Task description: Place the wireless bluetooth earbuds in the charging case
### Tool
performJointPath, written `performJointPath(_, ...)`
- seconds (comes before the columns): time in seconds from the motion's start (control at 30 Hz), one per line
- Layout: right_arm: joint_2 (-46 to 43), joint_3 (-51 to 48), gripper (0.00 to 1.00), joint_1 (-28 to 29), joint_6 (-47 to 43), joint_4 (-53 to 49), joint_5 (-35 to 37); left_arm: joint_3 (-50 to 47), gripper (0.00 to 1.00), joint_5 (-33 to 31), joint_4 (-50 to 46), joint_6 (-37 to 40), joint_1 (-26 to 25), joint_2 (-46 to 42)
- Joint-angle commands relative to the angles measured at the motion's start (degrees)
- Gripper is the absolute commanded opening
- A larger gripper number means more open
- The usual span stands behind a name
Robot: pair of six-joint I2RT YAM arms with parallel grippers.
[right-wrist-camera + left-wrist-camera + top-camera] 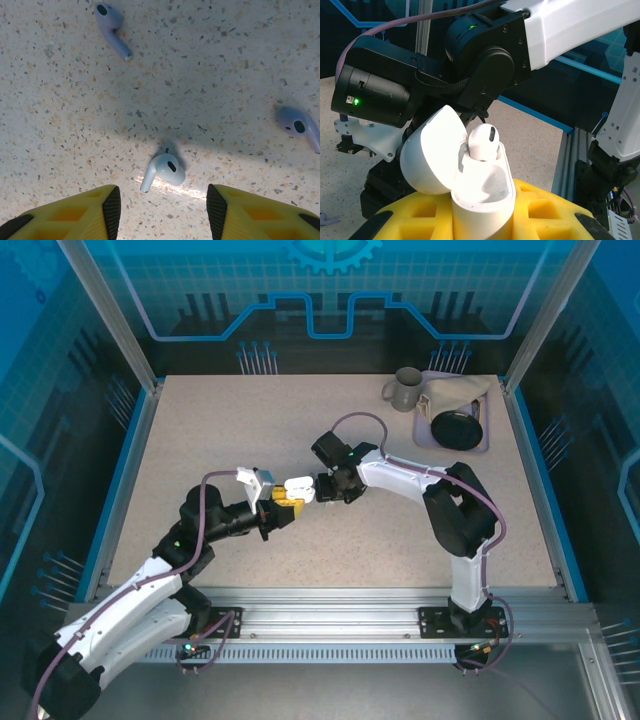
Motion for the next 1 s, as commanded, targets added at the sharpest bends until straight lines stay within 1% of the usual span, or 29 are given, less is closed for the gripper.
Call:
performJointPath(0.0, 0.51, -0.22, 0.51, 0.45, 3.88, 0.69, 0.48, -0.37, 0.0, 0.99, 0.71, 1.24, 0.36, -0.93)
performJointPath(0.2, 1.56, -0.62, 0.52, 0.79, 5.86, 1.51, 1.13, -0.46, 0.0, 0.98, 0.66, 1.23, 0.36, -0.95)
performJointPath(0.57, 4.37, 0.03, 0.52, 1.24, 6.69, 1.32, 1.09, -0.46, 0.0, 0.95, 0.75, 1.22, 0.37, -1.02)
performJointPath(0.97, 7.6, 2.52, 0.47, 1.92, 5.37, 0.75, 1.36, -0.53, 0.0, 0.91, 0.66, 1.36, 0.36, -1.11)
